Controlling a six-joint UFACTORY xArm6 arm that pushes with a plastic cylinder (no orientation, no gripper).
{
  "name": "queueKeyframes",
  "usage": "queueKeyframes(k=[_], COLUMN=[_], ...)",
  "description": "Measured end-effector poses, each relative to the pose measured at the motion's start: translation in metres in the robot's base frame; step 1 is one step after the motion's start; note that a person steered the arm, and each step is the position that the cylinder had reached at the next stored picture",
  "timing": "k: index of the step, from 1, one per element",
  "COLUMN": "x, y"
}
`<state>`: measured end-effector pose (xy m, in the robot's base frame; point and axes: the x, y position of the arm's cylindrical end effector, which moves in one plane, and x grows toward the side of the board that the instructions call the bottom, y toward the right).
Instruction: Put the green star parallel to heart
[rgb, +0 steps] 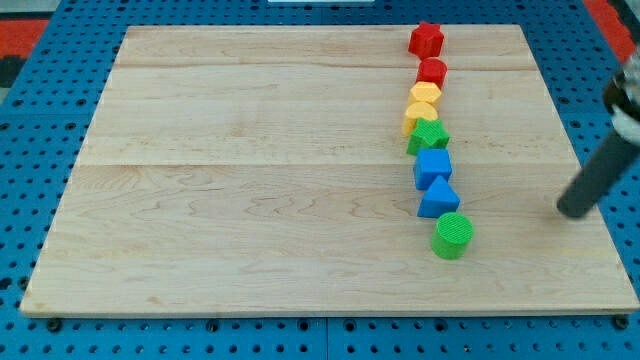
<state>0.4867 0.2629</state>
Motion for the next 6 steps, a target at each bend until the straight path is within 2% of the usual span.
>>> queueKeyframes(k=[1,3,5,6], x=[-0.056,-0.070,-0.122,-0.103], y=[-0.041,-0.216,-0.258,-0.275])
